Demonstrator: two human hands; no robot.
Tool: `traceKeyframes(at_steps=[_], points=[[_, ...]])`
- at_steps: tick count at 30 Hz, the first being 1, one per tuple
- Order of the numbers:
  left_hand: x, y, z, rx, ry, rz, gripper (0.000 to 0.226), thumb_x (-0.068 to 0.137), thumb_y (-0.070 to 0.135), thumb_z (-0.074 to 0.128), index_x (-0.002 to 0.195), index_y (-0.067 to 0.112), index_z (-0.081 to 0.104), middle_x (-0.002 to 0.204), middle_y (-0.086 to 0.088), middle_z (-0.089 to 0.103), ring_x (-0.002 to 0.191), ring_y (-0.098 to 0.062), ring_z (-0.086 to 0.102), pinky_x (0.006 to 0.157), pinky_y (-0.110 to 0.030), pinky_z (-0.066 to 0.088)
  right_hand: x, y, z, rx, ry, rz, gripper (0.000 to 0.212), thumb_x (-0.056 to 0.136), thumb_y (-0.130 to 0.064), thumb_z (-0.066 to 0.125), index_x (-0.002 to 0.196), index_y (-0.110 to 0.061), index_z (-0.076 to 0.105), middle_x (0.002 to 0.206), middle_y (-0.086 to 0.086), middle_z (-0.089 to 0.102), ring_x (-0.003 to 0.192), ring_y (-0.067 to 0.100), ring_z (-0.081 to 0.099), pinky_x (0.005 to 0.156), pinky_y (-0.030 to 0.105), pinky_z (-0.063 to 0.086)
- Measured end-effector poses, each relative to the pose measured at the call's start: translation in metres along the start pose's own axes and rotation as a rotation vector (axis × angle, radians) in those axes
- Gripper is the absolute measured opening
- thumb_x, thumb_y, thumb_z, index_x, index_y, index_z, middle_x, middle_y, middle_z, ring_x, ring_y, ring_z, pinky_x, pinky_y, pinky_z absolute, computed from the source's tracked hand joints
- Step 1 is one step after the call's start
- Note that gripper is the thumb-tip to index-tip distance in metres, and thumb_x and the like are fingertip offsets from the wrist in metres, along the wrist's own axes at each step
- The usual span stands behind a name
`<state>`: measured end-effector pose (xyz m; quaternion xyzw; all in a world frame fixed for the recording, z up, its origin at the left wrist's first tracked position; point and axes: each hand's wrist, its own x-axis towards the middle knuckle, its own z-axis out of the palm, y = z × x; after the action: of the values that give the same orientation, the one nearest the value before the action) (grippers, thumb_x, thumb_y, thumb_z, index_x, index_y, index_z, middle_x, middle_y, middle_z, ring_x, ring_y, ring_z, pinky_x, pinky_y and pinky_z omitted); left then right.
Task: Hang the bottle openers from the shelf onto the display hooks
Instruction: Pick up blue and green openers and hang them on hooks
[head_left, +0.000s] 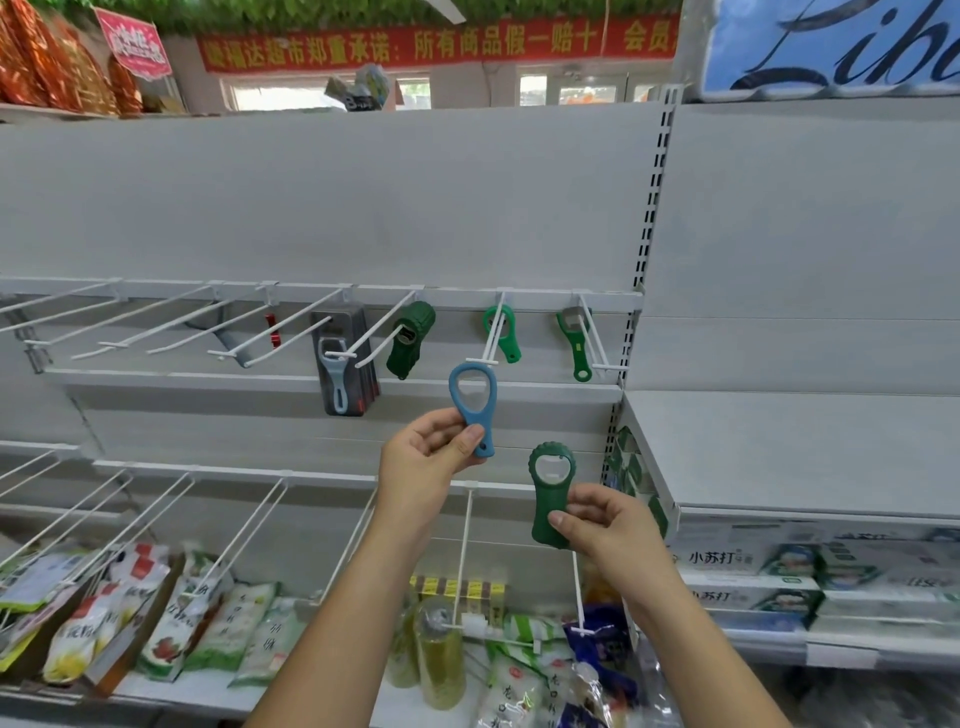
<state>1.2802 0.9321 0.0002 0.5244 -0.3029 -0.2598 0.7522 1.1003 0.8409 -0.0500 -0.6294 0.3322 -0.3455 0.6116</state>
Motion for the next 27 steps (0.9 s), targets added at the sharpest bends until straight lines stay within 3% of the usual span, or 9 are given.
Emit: traceKeyframes(at_steps=[9, 15, 20, 24, 27], points=[[0.008, -0.019, 0.009, -0.039, 0.056, -0.043, 0.022, 0.088, -0.004, 0.068, 0.107, 0.008, 0.069, 0.093, -0.007, 0.079, 0.084, -0.017, 0.076, 0.070, -0.024, 0.061, 0.004, 0.007, -0.015, 0.002, 0.029, 0.020, 0.021, 0.085, 0.005, 0.072, 0.101, -0.010, 0.074, 0.091, 0.010, 0.078, 0.090, 0.025, 0.075, 0.083, 0.037, 0.062], [0.035, -0.026, 0.024, -0.109, 0.085, -0.048, 0.017, 0.090, -0.003, 0.068, 0.102, 0.008, 0.068, 0.087, -0.005, 0.078, 0.081, -0.016, 0.075, 0.074, -0.028, 0.063, 0.004, 0.008, -0.027, -0.004, 0.049, 0.023, 0.022, 0.086, 0.004, 0.071, 0.100, -0.012, 0.074, 0.088, 0.006, 0.079, 0.086, 0.020, 0.076, 0.076, 0.028, 0.061], [0.060, -0.041, 0.031, -0.154, 0.102, -0.117, 0.022, 0.090, -0.002, 0.067, 0.111, 0.006, 0.066, 0.100, -0.012, 0.076, 0.090, -0.021, 0.074, 0.079, -0.030, 0.063, 0.007, 0.011, -0.040, -0.008, 0.064, 0.040, 0.022, 0.085, 0.003, 0.072, 0.101, -0.012, 0.074, 0.089, 0.007, 0.078, 0.087, 0.021, 0.076, 0.080, 0.034, 0.061], [0.092, -0.051, 0.042, -0.227, 0.146, -0.171, 0.017, 0.089, -0.004, 0.068, 0.104, 0.003, 0.065, 0.104, -0.017, 0.070, 0.092, -0.025, 0.071, 0.080, -0.031, 0.063, 0.005, 0.011, -0.049, -0.019, 0.082, 0.047, 0.021, 0.085, 0.005, 0.071, 0.096, -0.013, 0.073, 0.083, 0.004, 0.078, 0.080, 0.015, 0.075, 0.067, 0.020, 0.058], [0.116, -0.058, 0.054, -0.249, 0.183, -0.199, 0.013, 0.091, -0.004, 0.066, 0.102, 0.003, 0.064, 0.104, -0.017, 0.068, 0.089, -0.021, 0.070, 0.072, -0.027, 0.063, 0.003, 0.014, -0.055, -0.030, 0.092, 0.069, 0.021, 0.086, 0.003, 0.072, 0.093, -0.016, 0.072, 0.078, -0.004, 0.078, 0.072, 0.006, 0.074, 0.061, 0.016, 0.054]])
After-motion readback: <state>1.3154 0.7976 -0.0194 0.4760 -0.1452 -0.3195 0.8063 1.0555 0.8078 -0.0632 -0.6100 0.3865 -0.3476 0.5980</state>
